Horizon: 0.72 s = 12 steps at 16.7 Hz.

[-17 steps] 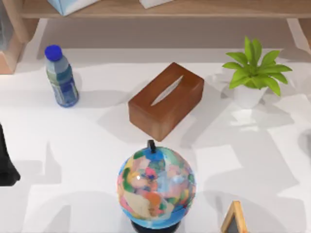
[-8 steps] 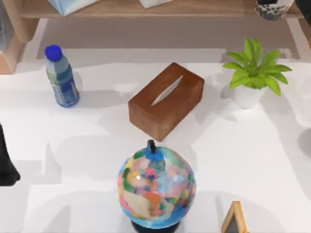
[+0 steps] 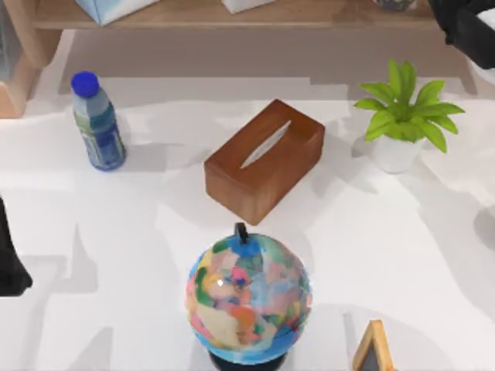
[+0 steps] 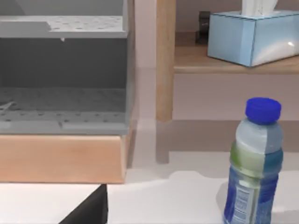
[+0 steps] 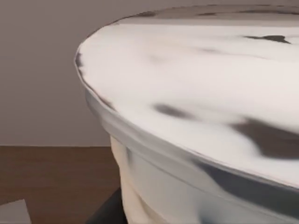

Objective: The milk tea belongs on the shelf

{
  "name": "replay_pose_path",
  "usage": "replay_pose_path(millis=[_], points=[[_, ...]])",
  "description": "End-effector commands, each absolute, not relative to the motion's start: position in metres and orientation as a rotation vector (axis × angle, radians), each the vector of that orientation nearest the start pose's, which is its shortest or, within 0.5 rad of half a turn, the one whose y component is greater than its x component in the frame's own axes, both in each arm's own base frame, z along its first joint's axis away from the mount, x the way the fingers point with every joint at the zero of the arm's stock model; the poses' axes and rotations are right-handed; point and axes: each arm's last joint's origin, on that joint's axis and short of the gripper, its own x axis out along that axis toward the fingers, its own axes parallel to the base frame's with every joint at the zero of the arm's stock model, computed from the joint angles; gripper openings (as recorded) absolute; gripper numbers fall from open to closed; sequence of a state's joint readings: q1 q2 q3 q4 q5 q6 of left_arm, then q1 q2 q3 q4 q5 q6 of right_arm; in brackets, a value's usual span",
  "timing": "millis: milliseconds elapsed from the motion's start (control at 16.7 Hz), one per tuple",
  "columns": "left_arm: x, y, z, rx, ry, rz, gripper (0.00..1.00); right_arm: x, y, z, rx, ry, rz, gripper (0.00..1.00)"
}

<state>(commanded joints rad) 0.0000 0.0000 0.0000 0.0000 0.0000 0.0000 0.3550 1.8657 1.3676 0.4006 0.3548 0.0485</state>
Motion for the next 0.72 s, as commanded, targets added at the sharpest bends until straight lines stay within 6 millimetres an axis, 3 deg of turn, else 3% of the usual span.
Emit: replay_pose_path(millis=[540, 720], points=[[0.106, -0.001, 0.16, 0.0, 0.0, 0.0, 1.0, 0.421, 0.154, 0.287, -0.005, 0.094, -0.022, 0.0], [0.106, -0.001, 0.16, 0.0, 0.0, 0.0, 1.0, 0.428, 0.155, 0.276, -0.013, 0.11, -0.02, 0.0]])
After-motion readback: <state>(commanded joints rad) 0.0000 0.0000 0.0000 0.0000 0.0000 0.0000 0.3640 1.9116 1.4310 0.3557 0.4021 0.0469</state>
